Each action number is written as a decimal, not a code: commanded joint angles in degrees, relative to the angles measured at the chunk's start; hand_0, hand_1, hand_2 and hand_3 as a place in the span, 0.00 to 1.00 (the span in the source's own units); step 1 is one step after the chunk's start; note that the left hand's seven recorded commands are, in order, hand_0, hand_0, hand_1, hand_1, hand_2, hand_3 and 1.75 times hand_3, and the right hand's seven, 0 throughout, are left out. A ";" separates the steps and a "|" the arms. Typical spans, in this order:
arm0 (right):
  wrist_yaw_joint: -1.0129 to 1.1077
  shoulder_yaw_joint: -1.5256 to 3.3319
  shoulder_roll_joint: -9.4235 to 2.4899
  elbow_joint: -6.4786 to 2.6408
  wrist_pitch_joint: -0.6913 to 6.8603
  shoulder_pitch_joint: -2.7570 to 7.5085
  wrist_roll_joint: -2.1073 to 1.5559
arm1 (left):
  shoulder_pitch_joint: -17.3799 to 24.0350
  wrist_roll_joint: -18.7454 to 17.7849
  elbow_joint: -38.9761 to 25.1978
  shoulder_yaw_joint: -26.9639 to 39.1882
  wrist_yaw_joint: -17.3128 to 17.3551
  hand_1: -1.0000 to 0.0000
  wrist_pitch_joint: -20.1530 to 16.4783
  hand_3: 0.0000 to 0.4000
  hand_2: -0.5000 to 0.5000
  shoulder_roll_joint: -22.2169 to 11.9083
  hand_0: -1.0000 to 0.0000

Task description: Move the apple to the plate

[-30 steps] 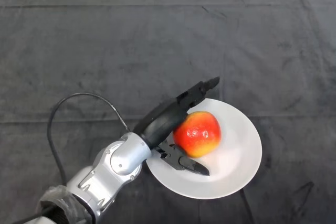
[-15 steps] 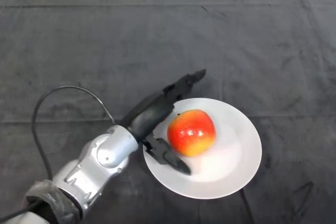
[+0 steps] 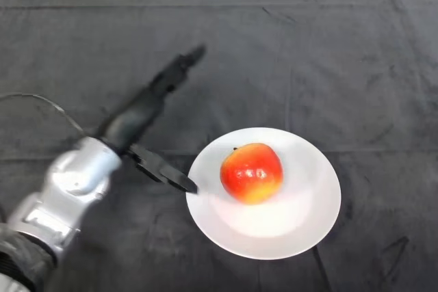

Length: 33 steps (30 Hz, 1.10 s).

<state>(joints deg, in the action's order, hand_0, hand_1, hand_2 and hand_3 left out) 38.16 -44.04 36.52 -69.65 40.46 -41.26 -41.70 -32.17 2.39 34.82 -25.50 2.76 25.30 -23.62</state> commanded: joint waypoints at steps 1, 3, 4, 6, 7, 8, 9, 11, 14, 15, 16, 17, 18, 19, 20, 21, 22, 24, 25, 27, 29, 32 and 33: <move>-0.29 -0.51 0.87 1.06 0.10 -0.27 -1.00 | 0.85 -1.76 -1.25 2.49 1.13 1.00 1.79 0.00 0.50 -4.07 1.00; -0.30 -0.51 0.87 1.06 0.10 -0.27 -1.00 | 1.11 -2.67 -0.56 4.30 1.86 1.00 2.91 0.00 0.50 -5.67 1.00; -0.30 -0.51 0.87 1.05 0.10 -0.27 -1.00 | 1.30 -3.23 -0.01 5.46 2.26 1.00 3.67 0.00 0.50 -6.66 1.00; -0.29 -0.51 0.87 1.05 0.10 -0.27 -1.00 | 1.66 -4.09 1.11 7.36 2.78 1.00 4.99 0.00 0.50 -8.20 1.00; -0.29 -0.51 0.88 1.05 0.10 -0.27 -1.00 | 1.81 -4.44 1.84 8.31 2.92 1.00 5.67 0.00 0.50 -8.88 1.00; -0.29 -0.51 0.88 1.04 0.10 -0.28 -1.00 | 1.94 -4.73 2.62 9.17 3.01 1.00 6.34 0.00 0.50 -9.47 1.00; -0.29 -0.51 0.88 1.03 0.10 -0.28 -1.00 | 2.06 -5.02 3.58 10.11 3.04 1.00 7.09 0.00 0.50 -10.05 1.00; -0.28 -0.51 0.89 1.02 0.10 -0.28 -1.01 | 2.22 -5.48 5.44 11.81 3.02 1.00 8.38 0.00 0.50 -11.08 1.00; -0.27 -0.51 0.91 0.99 0.11 -0.30 -1.01 | 2.32 -6.01 8.48 14.28 2.79 1.00 10.16 0.00 0.50 -12.48 1.00; -0.27 -0.51 0.92 0.97 0.11 -0.30 -1.01 | 2.31 -6.09 9.59 15.07 2.60 1.00 10.74 0.00 0.50 -12.87 1.00; -0.26 -0.51 0.93 0.96 0.12 -0.31 -1.01 | 2.31 -6.15 10.65 15.79 2.40 1.00 11.27 0.00 0.50 -13.24 1.00; -0.26 -0.51 0.93 0.94 0.12 -0.31 -1.01 | 2.35 -6.24 11.66 16.49 2.25 1.00 11.81 0.00 0.50 -13.63 1.00; -0.25 -0.51 0.94 0.93 0.12 -0.32 -1.01 | 2.39 -6.33 12.75 17.24 2.09 1.00 12.37 0.00 0.50 -14.06 1.00; -0.24 -0.51 0.95 0.91 0.12 -0.33 -1.01 | 2.39 -6.37 13.85 17.95 1.88 1.00 12.88 0.00 0.50 -14.46 1.00; -0.24 -0.51 0.96 0.89 0.13 -0.33 -1.01 | 2.40 -6.42 14.77 18.56 1.72 1.00 13.30 0.00 0.50 -14.82 1.00; -0.23 -0.51 0.97 0.87 0.13 -0.34 -1.01 | 2.41 -6.50 15.84 19.27 1.55 1.00 13.77 0.00 0.50 -15.25 1.00; -0.22 -0.51 0.98 0.85 0.13 -0.35 -1.01 | 2.37 -6.50 16.88 19.89 1.32 1.00 14.17 0.00 0.50 -15.60 1.00; -0.21 -0.51 1.00 0.81 0.14 -0.37 -1.01 | 2.28 -6.45 18.76 20.99 0.82 1.00 14.84 0.00 0.50 -16.22 1.00; -0.20 -0.51 1.01 0.79 0.14 -0.37 -1.00 | 2.28 -6.47 19.58 21.50 0.64 1.00 15.14 0.00 0.50 -16.52 1.00; -0.18 -0.51 1.03 0.75 0.15 -0.39 -1.00 | 2.30 -6.47 21.42 22.60 0.16 1.00 15.80 0.00 0.50 -17.17 1.00; -0.16 -0.51 1.05 0.70 0.16 -0.41 -1.00 | 2.37 -6.53 23.03 23.60 -0.24 1.00 16.35 0.00 0.50 -17.75 1.00; -0.14 -0.51 1.08 0.63 0.17 -0.44 -1.00 | 2.60 -6.77 25.26 25.09 -0.72 1.00 17.07 0.00 0.50 -18.61 1.00; -0.13 -0.51 1.09 0.61 0.17 -0.45 -1.00 | 2.66 -6.85 25.89 25.53 -0.85 1.00 17.24 0.00 0.50 -18.85 1.00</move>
<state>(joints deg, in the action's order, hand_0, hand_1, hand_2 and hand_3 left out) 38.14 -44.04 36.52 -69.65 40.46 -41.26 -41.70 -31.52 -3.32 59.54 -0.91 2.49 41.30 -38.23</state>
